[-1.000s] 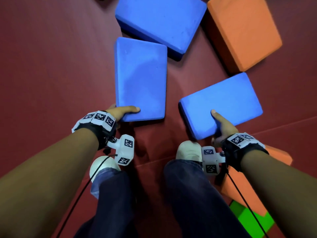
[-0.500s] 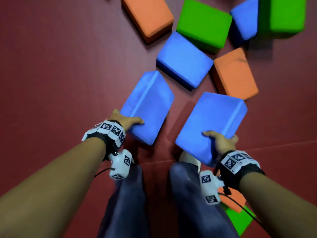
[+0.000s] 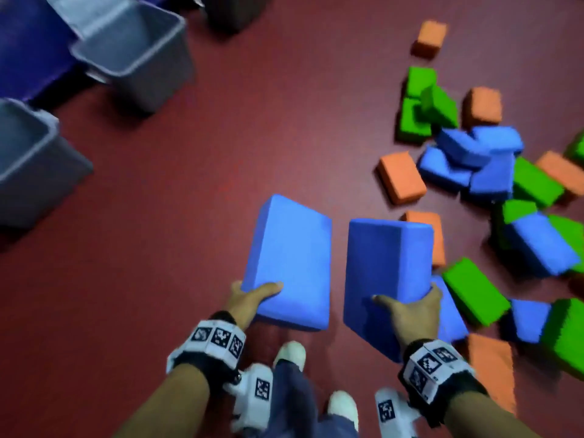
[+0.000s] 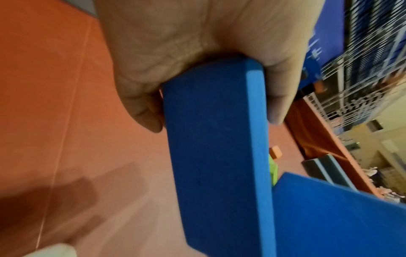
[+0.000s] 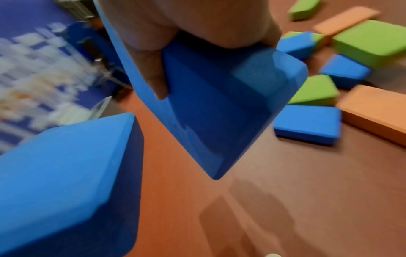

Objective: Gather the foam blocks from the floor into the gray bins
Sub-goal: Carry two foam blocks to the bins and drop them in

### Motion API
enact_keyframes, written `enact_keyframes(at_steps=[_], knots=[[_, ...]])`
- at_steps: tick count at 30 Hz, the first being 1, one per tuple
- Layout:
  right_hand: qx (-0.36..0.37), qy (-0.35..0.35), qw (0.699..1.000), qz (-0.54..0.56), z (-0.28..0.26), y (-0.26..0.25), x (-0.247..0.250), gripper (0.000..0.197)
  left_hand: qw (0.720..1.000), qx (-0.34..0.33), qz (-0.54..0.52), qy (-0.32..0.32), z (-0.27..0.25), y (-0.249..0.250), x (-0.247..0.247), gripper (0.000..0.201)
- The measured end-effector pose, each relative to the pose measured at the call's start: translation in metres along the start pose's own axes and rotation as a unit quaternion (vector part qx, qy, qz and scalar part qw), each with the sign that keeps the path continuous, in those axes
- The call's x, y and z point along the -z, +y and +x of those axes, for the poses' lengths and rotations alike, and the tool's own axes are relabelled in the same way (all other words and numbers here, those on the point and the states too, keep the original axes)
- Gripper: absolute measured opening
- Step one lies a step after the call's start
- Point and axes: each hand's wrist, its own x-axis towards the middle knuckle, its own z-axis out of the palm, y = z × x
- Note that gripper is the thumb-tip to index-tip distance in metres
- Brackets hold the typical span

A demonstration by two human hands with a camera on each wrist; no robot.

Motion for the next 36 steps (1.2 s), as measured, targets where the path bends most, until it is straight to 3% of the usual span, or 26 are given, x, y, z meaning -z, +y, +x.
enact_keyframes(at_steps=[2,3,9,13,18,20,28,31,33,36], knots=[[0.069,-0.046,0.996,0.009,-0.039,-0.052,-0.017,0.100,0.996,-0.024,-0.076,0.034,-0.043,0.011,0.053,0.066],[0.103,-0.070,0.992,0.016,-0.059,-0.077,-0.028,0.095,0.992,-0.032,-0.108,0.057,-0.062,0.015,0.078,0.062],[0.246,-0.231,0.941,0.015,-0.184,-0.208,-0.108,0.075,0.934,-0.114,-0.273,0.202,-0.122,0.014,0.241,0.118],[0.320,-0.293,0.900,-0.038,-0.273,-0.269,-0.168,0.071,0.876,-0.161,-0.363,0.275,-0.170,0.019,0.342,0.095],[0.386,-0.335,0.859,-0.033,-0.367,-0.318,-0.231,0.097,0.858,-0.164,-0.404,0.273,-0.195,0.006,0.430,0.075],[0.407,-0.352,0.842,-0.036,-0.393,-0.337,-0.249,0.098,0.845,-0.158,-0.426,0.283,-0.201,0.004,0.457,0.074],[0.457,-0.383,0.802,-0.044,-0.450,-0.416,-0.333,0.090,0.807,-0.173,-0.419,0.378,-0.172,0.042,0.562,0.083],[0.447,-0.384,0.807,-0.030,-0.457,-0.448,-0.379,0.087,0.797,-0.201,-0.413,0.393,-0.139,0.065,0.601,0.090],[0.442,-0.372,0.816,-0.036,-0.457,-0.472,-0.415,0.090,0.787,-0.206,-0.416,0.407,-0.112,0.081,0.625,0.084],[0.432,-0.384,0.814,-0.056,-0.455,-0.513,-0.478,0.079,0.763,-0.185,-0.428,0.448,-0.071,0.114,0.668,0.080]])
